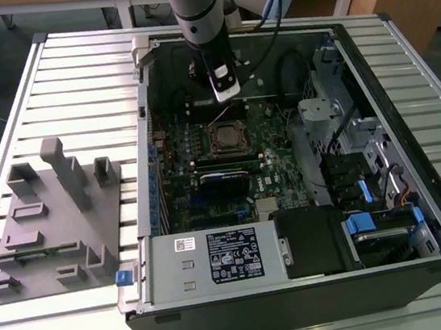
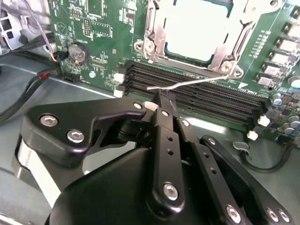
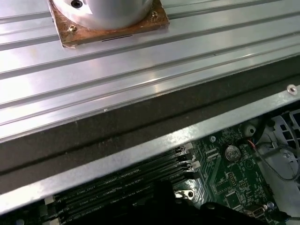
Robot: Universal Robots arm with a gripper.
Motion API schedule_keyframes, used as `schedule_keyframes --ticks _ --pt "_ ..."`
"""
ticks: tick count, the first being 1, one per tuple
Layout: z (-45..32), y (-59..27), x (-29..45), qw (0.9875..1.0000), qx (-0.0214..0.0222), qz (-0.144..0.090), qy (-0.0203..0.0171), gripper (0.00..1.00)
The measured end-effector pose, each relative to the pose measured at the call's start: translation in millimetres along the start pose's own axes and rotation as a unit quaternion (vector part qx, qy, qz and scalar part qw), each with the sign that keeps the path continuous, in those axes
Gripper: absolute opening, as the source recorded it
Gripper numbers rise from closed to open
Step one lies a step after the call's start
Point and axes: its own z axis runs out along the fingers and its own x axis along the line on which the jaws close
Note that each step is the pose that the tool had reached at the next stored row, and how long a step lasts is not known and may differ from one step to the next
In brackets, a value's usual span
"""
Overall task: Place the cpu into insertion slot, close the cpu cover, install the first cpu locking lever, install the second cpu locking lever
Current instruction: 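Install the first cpu locking lever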
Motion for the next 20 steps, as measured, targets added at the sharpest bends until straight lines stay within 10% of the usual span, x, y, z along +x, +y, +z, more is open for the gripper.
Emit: schedule_keyframes --ticks 20 --pt "14.0 -10.3 3.9 0.9997 -0.0146 -0.003 -0.0193 0.10"
